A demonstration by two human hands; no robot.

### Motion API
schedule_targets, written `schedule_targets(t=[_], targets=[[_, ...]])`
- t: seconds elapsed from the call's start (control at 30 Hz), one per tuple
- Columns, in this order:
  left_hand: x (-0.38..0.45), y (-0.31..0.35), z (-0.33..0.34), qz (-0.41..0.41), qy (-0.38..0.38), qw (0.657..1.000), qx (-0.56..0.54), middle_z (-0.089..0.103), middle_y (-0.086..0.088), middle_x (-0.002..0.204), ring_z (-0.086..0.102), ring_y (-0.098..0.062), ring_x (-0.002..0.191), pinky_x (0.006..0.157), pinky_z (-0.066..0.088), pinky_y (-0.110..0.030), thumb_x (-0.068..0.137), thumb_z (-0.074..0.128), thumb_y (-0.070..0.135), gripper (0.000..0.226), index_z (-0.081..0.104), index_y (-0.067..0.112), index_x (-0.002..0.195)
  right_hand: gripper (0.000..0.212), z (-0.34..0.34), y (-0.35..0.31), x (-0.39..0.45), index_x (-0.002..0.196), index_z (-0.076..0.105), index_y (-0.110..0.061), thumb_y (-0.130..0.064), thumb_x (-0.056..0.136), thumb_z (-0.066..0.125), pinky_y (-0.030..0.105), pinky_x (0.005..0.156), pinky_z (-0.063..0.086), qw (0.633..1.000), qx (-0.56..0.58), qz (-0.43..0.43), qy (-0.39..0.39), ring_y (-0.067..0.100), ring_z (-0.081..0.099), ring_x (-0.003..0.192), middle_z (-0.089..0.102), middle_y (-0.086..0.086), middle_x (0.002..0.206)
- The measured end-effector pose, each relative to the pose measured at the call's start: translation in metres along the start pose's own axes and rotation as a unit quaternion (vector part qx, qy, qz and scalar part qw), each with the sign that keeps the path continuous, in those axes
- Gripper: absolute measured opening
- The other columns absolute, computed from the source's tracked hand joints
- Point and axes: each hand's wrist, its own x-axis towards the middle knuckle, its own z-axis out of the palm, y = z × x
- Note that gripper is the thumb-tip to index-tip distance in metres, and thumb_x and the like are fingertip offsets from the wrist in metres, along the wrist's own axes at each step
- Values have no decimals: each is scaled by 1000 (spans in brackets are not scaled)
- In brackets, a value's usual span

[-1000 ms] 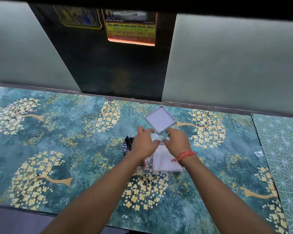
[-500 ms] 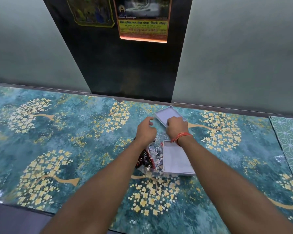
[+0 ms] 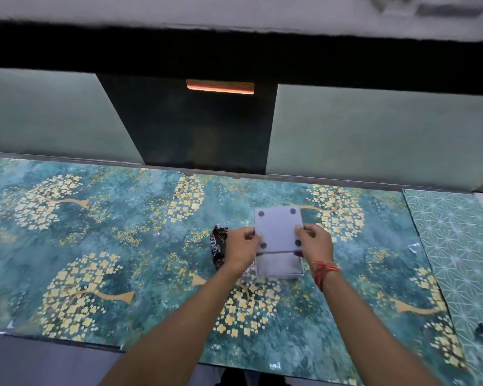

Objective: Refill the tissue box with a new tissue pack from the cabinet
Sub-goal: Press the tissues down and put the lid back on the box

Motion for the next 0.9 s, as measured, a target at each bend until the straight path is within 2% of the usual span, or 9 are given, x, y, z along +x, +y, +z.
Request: schedule_targets(t=[0.07,0.13,0.2,0.23,0.3,0.37,0.5,0.7,0.9], targets=[[-2,-13,5,21,20,994,103,77,-14,96,71,-27,95,114,37,-51,94,59,18,20,70,25,80,21,-4,7,2,77,70,-4,-22,87,64,43,69,59,993,-115,-27,13,24,63,64,69,11,69],[-4,-16,8,29,42,987,150,76,-17,101,68,-29,105,119,29,-47,95,57,20,22,68,26,77,29,-7,12,2,64,67,-4,-23,86,65,29,56,47,981,-190,-29,1,22,56,54,63,11,59],[-6,-17,7,27,39,986,163,76,-18,93,68,-20,87,110,42,-33,97,55,18,23,70,17,80,30,-7,19,2,58,63,-8,-24,83,66,26,51,36,971,-238,-32,-1,22,51,51,59,11,56],[-7,-19,7,22,30,983,177,76,-17,89,62,-16,75,91,51,-25,97,55,18,24,73,9,83,27,-7,21,2,59,65,-9,-24,82,67,26,52,37,968,-249,-32,-2,24,54,54,62,11,57],[-8,-20,7,25,29,978,204,72,-13,73,54,-15,59,62,47,-24,95,57,16,28,73,3,77,22,-7,25,1,65,71,-11,-23,83,68,26,58,43,968,-248,-31,-7,27,62,62,68,10,63],[-7,-23,8,23,39,977,210,63,-7,59,49,-13,50,60,48,-27,93,58,16,33,65,5,62,29,-7,25,2,56,63,-14,-22,83,68,25,55,41,965,-258,-40,-10,26,60,59,63,7,55],[-8,-23,9,16,25,976,214,67,-15,64,51,-18,53,61,47,-29,91,60,15,30,68,-1,66,48,-10,22,4,43,40,-16,-19,83,66,22,44,26,956,-289,-44,-6,16,39,42,39,-1,40],[-13,-18,13,-1,36,974,225,55,0,52,48,-11,47,54,39,-22,91,61,14,33,61,9,58,46,-13,21,7,42,44,-17,-17,80,69,19,44,27,958,-284,-21,-23,14,38,39,40,-3,39],[-10,-22,11,-4,47,976,214,71,-12,66,57,-15,51,58,52,-27,88,63,13,26,70,0,67,34,-14,27,12,49,57,-15,-19,79,73,20,50,39,961,-273,-15,-37,19,50,47,54,3,49]])
